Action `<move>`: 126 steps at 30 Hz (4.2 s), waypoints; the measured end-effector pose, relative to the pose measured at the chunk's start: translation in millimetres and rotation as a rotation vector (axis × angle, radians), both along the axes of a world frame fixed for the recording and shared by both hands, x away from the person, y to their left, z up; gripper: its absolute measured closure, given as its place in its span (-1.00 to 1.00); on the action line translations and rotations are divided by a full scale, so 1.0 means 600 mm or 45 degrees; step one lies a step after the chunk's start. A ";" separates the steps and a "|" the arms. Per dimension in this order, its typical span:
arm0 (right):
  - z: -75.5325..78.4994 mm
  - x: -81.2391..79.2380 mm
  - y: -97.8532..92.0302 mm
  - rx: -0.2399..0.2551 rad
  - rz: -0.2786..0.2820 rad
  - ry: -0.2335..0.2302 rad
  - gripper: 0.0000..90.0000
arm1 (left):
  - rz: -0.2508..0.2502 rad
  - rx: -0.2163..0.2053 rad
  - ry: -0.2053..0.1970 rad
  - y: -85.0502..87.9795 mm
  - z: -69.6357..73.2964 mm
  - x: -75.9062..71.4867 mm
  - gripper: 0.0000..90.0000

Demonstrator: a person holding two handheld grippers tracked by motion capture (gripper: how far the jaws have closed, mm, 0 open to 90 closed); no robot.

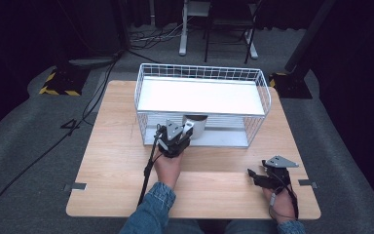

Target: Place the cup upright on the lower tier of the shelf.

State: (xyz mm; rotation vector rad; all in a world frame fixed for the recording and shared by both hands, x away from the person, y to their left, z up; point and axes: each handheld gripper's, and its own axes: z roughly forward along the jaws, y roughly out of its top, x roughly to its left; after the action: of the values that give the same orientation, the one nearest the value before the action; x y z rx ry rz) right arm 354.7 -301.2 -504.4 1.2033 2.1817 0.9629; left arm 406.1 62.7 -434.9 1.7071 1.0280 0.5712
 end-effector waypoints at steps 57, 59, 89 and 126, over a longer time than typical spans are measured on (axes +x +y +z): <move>0.000 -0.001 0.001 -0.010 0.003 -0.010 -0.37 | -0.003 -0.038 -0.023 -0.012 -0.041 0.042 -0.32; 0.000 -0.001 0.001 -0.011 0.004 -0.010 -0.37 | -0.007 -0.028 -0.025 -0.004 -0.033 0.034 -0.34; 0.000 0.008 -0.001 0.049 0.029 0.056 -0.39 | -0.059 0.009 -0.029 0.177 0.041 -0.147 -0.46; 0.000 0.006 0.000 0.041 0.041 0.047 -0.39 | -0.105 0.229 0.357 0.334 -0.085 -0.172 -0.63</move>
State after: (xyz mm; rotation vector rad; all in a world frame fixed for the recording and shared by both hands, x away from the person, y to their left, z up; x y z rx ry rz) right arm 358.2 -301.0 -504.5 1.2133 2.2289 0.9999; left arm 303.1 262.9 -486.1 2.0205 1.1227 0.3870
